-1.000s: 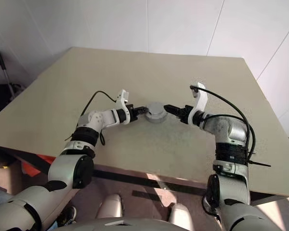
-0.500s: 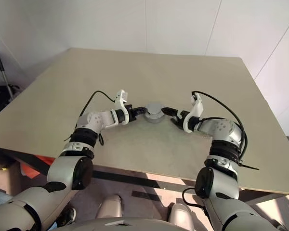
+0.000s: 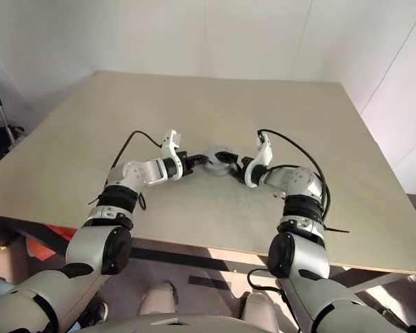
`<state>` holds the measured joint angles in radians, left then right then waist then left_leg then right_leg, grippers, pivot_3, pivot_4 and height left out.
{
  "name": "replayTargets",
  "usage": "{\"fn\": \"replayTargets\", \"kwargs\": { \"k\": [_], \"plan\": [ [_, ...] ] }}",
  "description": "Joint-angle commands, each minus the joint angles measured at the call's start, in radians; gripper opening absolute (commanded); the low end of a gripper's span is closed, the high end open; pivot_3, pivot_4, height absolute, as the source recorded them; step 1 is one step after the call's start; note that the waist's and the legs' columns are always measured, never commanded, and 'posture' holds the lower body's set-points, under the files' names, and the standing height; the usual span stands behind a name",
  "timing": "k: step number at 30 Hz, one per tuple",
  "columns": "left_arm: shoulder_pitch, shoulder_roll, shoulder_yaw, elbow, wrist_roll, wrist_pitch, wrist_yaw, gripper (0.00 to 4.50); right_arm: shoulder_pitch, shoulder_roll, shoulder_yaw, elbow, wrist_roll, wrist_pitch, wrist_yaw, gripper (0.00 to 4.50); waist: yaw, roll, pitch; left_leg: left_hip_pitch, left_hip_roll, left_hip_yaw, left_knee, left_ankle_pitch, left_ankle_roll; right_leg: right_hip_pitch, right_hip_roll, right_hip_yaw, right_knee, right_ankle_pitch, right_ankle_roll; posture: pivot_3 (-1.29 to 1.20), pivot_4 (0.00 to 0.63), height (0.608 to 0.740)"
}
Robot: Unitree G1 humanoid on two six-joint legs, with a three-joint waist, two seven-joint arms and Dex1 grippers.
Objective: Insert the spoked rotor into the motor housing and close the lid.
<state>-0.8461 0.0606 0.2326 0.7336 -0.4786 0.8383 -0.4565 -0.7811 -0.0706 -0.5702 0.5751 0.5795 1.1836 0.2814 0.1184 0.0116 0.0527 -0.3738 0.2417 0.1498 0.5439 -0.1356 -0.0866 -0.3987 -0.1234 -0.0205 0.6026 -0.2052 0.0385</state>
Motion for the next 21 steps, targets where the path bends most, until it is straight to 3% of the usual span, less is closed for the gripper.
{"fn": "replayTargets", "kwargs": {
  "k": [1, 8, 11, 17, 19, 21],
  "plan": [
    [0.005, -0.004, -0.016, -0.016, 0.009, 0.010, -0.001, 0.00, -0.051, 0.051, 0.017, 0.032, 0.045, -0.019, 0.007, 4.49, -0.001, 0.000, 0.000, 0.000, 0.000, 0.000, 0.000, 0.000, 0.000, 0.000, 0.000, 0.000, 0.000, 0.000, 0.000, 0.00, 0.000, 0.740],
    [0.008, 0.000, -0.019, -0.016, 0.010, 0.008, -0.001, 0.00, -0.072, 0.078, 0.029, 0.062, 0.041, -0.072, 0.005, 4.49, -0.023, 0.000, 0.000, 0.000, 0.000, 0.000, 0.000, 0.000, 0.000, 0.000, 0.000, 0.000, 0.000, 0.001, -0.001, 0.00, 0.000, 0.740],
    [0.010, 0.000, -0.017, -0.020, 0.012, 0.008, 0.000, 0.00, -0.082, 0.086, 0.024, 0.056, 0.055, -0.076, 0.004, 3.87, -0.023, 0.000, 0.000, 0.000, 0.000, 0.000, 0.000, 0.000, 0.000, -0.001, 0.000, 0.000, 0.000, 0.001, -0.001, 0.00, 0.000, 0.740],
    [0.010, 0.000, -0.014, -0.019, 0.016, 0.004, -0.001, 0.00, -0.096, 0.085, 0.032, 0.025, 0.077, -0.070, 0.015, 2.04, -0.023, 0.000, 0.000, -0.003, 0.000, 0.000, 0.000, 0.000, 0.000, -0.005, 0.000, 0.000, 0.001, 0.005, -0.008, 0.00, 0.000, 0.740],
    [0.010, -0.001, -0.013, -0.017, 0.018, 0.002, -0.002, 0.00, -0.101, 0.083, 0.029, 0.022, 0.082, -0.070, 0.012, 2.04, -0.020, 0.000, 0.000, -0.004, 0.000, 0.000, 0.000, 0.001, -0.001, -0.005, 0.001, 0.000, 0.001, 0.005, -0.008, 0.00, 0.000, 0.740],
    [0.009, -0.001, -0.013, -0.015, 0.021, -0.001, -0.003, 0.00, -0.106, 0.080, 0.023, 0.028, 0.083, -0.078, 0.012, 1.60, -0.017, 0.000, 0.000, -0.005, 0.000, 0.000, 0.000, 0.001, -0.001, -0.005, 0.000, -0.001, 0.000, 0.005, -0.008, 0.00, 0.000, 0.740]
  ]
}}
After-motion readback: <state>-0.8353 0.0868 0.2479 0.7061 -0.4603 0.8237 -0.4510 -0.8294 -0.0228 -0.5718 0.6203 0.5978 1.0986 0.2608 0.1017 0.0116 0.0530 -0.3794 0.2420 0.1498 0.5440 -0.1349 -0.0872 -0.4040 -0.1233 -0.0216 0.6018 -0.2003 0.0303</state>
